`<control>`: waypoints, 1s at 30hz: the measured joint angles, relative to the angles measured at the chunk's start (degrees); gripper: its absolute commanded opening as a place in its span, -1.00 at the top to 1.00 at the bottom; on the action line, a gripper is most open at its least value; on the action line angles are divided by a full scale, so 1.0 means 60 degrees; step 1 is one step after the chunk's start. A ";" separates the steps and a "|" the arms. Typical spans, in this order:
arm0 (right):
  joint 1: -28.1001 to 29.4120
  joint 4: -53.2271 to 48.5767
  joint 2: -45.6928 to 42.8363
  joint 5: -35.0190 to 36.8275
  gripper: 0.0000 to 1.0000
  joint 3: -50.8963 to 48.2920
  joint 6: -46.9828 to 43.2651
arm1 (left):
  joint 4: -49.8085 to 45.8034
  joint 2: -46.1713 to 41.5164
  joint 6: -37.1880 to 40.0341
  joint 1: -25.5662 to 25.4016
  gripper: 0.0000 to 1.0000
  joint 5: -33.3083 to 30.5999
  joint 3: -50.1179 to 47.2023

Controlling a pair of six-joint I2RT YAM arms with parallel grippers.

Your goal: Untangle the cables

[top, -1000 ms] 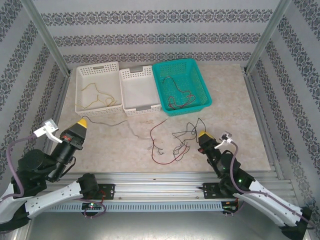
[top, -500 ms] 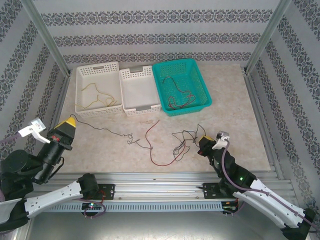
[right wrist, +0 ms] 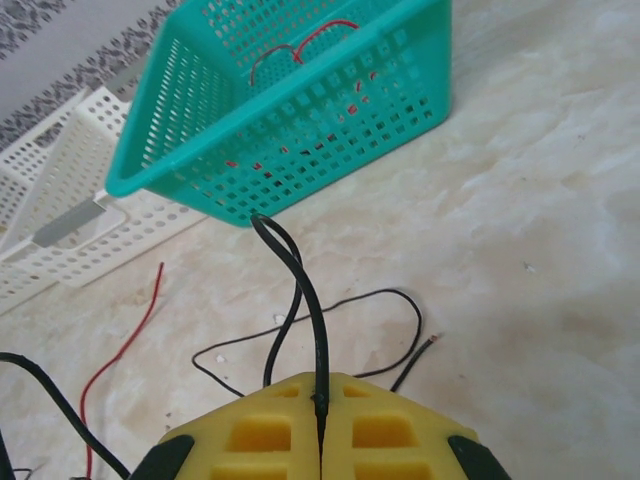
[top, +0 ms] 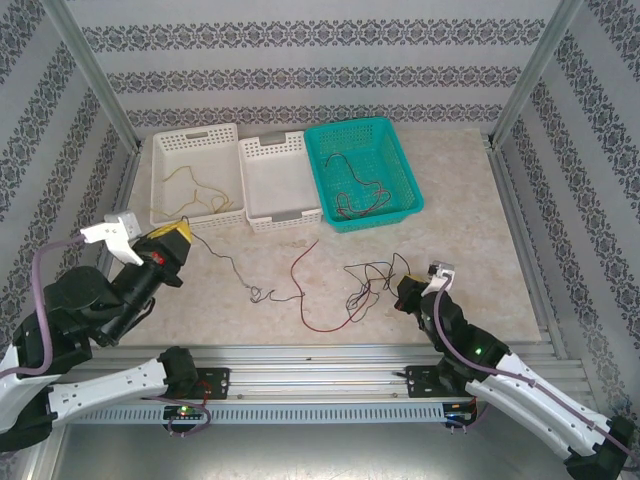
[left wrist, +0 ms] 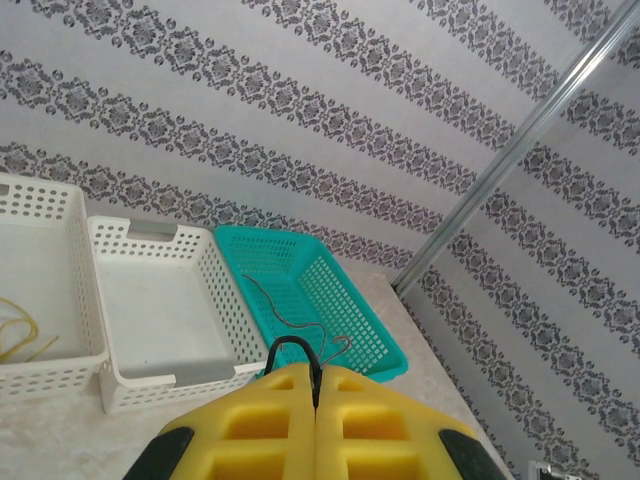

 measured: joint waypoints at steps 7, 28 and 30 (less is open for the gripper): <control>-0.0812 0.0106 0.0801 -0.0911 1.00 0.0000 0.0240 | 0.0051 0.1566 0.0987 0.0000 1.00 0.0182 0.1512; -0.1920 0.0266 0.1279 -0.2575 1.00 -0.0313 0.0372 | 0.0903 0.7165 0.5235 0.0000 1.00 0.0969 0.9566; -0.1920 0.0270 0.1293 -0.2579 1.00 -0.0313 0.0346 | 0.1005 0.7599 0.5610 0.0000 1.00 0.1067 1.0163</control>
